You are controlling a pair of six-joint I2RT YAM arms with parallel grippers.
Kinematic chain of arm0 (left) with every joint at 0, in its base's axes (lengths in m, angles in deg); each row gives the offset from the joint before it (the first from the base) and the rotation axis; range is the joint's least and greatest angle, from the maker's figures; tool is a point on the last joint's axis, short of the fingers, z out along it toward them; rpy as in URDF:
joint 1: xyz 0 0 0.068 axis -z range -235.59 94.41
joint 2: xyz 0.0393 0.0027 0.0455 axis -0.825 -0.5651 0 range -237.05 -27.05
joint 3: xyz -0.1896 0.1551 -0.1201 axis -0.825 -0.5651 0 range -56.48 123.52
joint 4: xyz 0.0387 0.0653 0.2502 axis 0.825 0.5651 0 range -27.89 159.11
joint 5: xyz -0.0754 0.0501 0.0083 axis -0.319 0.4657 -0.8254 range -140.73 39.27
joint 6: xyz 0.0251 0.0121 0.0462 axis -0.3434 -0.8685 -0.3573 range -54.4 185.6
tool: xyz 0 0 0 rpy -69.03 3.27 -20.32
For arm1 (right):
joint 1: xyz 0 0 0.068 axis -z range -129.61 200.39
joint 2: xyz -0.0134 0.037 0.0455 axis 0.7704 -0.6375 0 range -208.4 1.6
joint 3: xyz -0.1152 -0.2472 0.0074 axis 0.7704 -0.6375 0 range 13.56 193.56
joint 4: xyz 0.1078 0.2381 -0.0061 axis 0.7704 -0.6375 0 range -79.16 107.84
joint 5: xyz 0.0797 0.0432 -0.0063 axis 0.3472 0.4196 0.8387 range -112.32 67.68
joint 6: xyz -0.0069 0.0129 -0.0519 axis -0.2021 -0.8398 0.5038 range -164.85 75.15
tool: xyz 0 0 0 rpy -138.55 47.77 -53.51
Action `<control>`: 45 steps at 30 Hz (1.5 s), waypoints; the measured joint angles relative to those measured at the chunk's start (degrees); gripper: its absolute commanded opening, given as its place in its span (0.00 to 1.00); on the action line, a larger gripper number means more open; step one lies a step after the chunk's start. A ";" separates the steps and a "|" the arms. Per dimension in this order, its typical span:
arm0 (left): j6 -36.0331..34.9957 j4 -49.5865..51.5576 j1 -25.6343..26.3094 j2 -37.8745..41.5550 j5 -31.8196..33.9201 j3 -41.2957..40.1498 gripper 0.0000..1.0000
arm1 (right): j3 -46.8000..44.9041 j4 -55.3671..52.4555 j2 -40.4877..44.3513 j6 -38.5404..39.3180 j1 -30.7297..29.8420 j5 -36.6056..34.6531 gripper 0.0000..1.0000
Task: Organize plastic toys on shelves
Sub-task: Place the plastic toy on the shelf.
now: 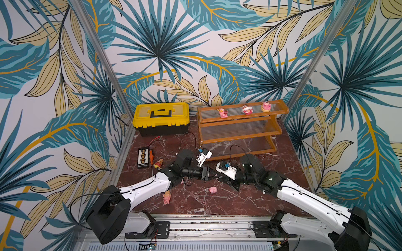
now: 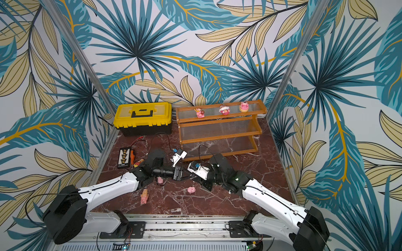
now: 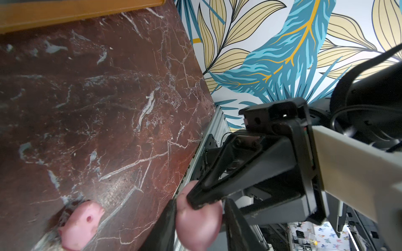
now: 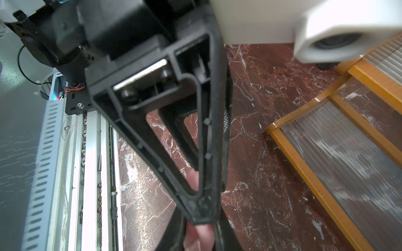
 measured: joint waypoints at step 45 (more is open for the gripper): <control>26.80 -30.40 0.24 20.09 45.94 -6.03 0.00 | -4.13 63.39 -4.24 -84.30 -1.66 -16.96 0.60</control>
